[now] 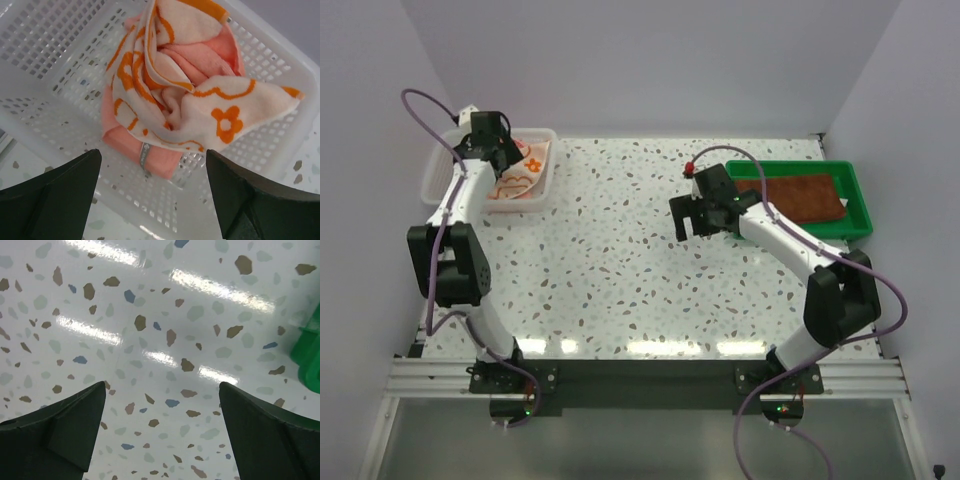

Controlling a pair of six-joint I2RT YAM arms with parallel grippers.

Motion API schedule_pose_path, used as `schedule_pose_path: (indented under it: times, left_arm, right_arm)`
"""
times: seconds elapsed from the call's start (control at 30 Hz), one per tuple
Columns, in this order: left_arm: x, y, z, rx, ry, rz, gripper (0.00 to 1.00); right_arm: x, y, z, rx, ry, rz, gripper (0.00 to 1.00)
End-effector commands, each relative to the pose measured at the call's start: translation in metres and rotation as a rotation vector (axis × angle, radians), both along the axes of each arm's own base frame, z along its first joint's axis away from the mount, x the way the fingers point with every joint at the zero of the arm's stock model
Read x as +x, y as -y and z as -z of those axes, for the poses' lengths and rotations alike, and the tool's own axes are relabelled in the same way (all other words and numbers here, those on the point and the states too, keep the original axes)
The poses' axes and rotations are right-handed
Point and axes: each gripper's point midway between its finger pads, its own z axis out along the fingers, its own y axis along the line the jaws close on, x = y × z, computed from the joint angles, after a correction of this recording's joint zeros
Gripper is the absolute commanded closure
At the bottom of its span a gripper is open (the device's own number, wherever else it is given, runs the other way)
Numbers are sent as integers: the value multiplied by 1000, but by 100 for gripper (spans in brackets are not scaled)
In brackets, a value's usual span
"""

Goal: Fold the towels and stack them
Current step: Grab crumpled towel

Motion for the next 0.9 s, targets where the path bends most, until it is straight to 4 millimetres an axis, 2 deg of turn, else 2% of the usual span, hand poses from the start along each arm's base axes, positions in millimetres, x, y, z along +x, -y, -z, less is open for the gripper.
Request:
schedule_pose_path:
  times: [0.0,0.03,0.07,0.17,0.27,0.4,0.5,0.53,0.57,0.6,0.63,0.67,0.7,0.73,0.77,0.83,0.87]
  left_arm:
    - [39,-18,-13,-82,110,-64,11]
    - [43,-23,-11,-83,114,-75,12]
    - [49,-24,2,-90,96,-82,13]
    - [57,-30,10,-101,81,-102,14]
    - [59,-37,43,-125,27,-134,17]
    - [58,-35,71,-148,-24,-125,25]
    - [56,-33,84,-159,-51,-116,36]
    - [56,-33,84,-157,-51,-117,51]
    - [57,-34,76,-148,-35,-110,62]
    - [58,-36,67,-131,-16,-110,82]
    - [59,-38,57,-116,4,-110,88]
    - [62,-42,31,-89,59,-103,92]
    - [62,-46,16,-65,86,-113,97]
    - [62,-48,0,-51,116,-115,97]
    - [62,-49,-31,-30,178,-106,98]
    - [61,-49,-62,-17,241,-100,98]
    - [59,-49,-93,-3,304,-90,98]
  right_arm:
    - [-2,-32,-25,184,57,-78,1]
    - [-4,-34,-25,190,55,-90,1]
    - [-7,-34,-21,190,50,-96,1]
    - [-10,-34,-14,184,36,-109,1]
    - [-13,-33,-8,176,21,-116,1]
    - [-14,-35,-5,188,22,-120,1]
    - [-15,-36,-4,204,24,-111,1]
    - [-17,-37,-4,210,21,-115,1]
    - [-17,-38,-3,214,17,-115,1]
    - [-19,-38,-4,217,15,-118,1]
    - [-19,-38,-5,220,17,-120,1]
    - [-19,-38,-6,218,19,-122,2]
    - [-20,-37,-9,214,25,-125,2]
    - [-20,-35,-10,208,28,-122,1]
    - [-19,-34,-11,201,33,-119,1]
    - [-19,-32,-14,192,40,-118,1]
    - [-20,-31,-16,190,43,-115,1]
